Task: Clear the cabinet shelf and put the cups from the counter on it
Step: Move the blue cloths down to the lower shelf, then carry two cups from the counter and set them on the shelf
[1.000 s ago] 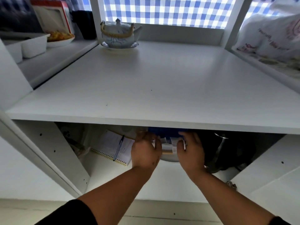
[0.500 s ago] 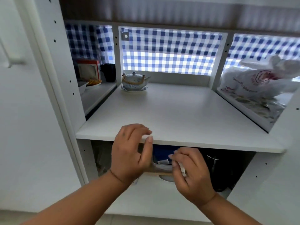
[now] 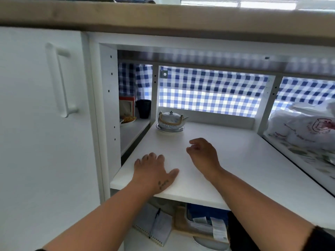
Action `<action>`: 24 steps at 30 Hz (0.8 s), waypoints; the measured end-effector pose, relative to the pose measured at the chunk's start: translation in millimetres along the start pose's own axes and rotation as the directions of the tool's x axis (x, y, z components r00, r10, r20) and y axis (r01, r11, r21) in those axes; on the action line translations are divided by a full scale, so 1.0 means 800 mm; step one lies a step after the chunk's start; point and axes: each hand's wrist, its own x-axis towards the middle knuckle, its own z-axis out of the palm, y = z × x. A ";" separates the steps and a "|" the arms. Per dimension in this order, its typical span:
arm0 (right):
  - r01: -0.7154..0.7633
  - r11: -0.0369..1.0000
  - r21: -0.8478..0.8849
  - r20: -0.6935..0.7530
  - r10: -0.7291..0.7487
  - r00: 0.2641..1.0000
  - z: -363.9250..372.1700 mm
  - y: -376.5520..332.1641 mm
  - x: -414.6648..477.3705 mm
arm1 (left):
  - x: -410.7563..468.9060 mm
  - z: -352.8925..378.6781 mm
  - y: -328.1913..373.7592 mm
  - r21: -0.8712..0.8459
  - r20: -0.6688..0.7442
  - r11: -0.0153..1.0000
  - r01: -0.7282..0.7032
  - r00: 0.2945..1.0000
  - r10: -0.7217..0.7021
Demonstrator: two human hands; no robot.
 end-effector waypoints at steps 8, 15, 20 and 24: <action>-0.472 0.755 0.455 0.197 0.432 0.880 0.065 -0.002 0.113 | 0.038 -0.004 -0.013 -0.070 0.116 0.997 -0.019 0.993 0.027; -0.583 0.518 0.625 0.341 0.491 0.802 0.112 -0.003 0.188 | 0.086 0.004 -0.023 -0.067 0.085 0.998 0.018 0.996 -0.013; -0.556 0.423 0.715 0.374 0.440 0.816 0.141 0.009 0.228 | 0.089 0.009 -0.022 -0.082 0.092 0.996 0.046 0.995 -0.039; -0.510 0.357 0.783 0.331 0.455 0.826 0.152 0.011 0.247 | 0.091 0.009 -0.021 -0.074 0.099 0.996 0.050 0.994 -0.042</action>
